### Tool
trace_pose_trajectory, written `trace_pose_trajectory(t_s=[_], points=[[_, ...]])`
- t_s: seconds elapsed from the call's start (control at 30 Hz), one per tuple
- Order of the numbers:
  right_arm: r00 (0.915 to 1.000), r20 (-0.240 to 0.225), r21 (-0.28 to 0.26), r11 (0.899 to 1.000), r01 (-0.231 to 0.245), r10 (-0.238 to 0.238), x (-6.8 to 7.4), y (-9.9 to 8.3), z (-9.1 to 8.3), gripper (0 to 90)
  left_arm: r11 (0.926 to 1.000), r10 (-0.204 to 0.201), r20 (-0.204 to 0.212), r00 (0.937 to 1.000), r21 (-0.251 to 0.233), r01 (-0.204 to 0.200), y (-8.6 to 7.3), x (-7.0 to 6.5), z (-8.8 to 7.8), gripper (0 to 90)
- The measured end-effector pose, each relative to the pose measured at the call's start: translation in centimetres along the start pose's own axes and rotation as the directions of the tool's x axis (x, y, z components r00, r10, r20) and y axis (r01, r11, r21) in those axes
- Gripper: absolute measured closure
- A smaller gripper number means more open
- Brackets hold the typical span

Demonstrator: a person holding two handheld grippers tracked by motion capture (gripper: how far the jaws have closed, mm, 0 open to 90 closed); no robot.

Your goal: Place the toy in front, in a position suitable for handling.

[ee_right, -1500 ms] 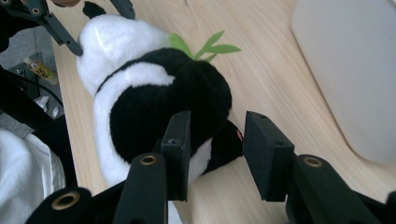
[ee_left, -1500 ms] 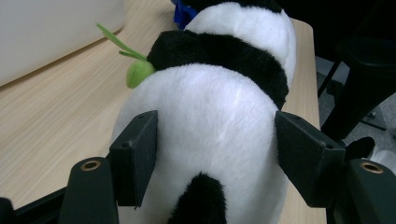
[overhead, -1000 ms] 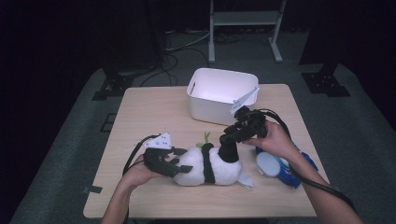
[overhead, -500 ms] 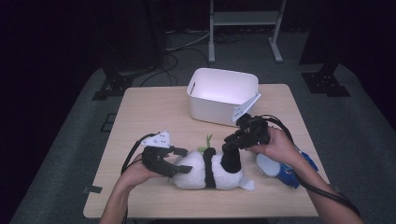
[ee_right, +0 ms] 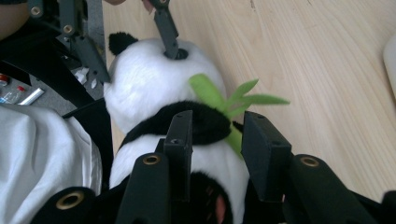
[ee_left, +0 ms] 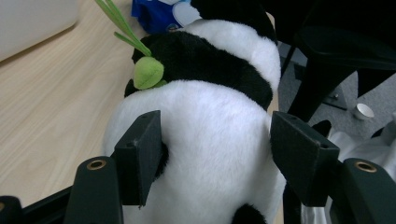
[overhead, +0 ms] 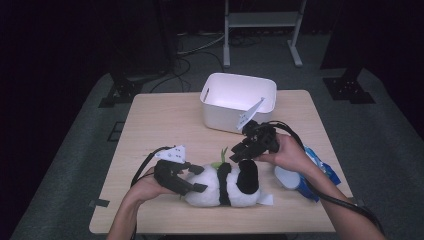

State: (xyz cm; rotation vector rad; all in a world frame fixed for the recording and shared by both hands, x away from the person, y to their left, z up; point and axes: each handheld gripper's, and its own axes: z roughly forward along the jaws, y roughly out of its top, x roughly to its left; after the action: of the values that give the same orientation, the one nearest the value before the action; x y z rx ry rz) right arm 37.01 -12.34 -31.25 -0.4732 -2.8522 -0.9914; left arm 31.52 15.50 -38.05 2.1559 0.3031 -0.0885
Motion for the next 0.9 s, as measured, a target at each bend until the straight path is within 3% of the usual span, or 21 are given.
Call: trace_pose_trajectory(t_s=[0.3,0.43,0.6,0.8,0.9], points=[[0.9997,-0.016,0.028,0.999,-0.016,0.017,-1.8,1.1,1.4,57.3,0.9999,0.011,0.013,0.9999,0.006,-0.011,-0.1,-0.2,-0.1,35.6],[0.9988,-0.044,0.061,0.998,-0.018,0.021,-2.5,1.4,2.4,54.0,0.9998,0.017,0.020,0.9996,0.010,-0.018,-0.1,-0.4,-0.2,36.5],[0.9951,-0.098,0.079,0.997,-0.006,0.014,-2.4,1.4,3.5,52.1,0.9999,0.014,0.028,0.9995,0.007,-0.014,-0.1,-0.4,-0.2,36.7],[0.9918,-0.127,0.122,0.993,-0.001,0.017,-2.1,1.6,5.0,51.4,0.9998,0.017,0.043,0.9989,0.010,-0.017,-0.1,-0.6,-0.2,37.4],[0.9901,-0.139,0.113,0.994,-0.005,0.021,-2.1,1.6,5.2,53.3,0.9998,0.017,0.045,0.9989,0.009,-0.018,-0.2,-0.6,-0.2,37.5]])
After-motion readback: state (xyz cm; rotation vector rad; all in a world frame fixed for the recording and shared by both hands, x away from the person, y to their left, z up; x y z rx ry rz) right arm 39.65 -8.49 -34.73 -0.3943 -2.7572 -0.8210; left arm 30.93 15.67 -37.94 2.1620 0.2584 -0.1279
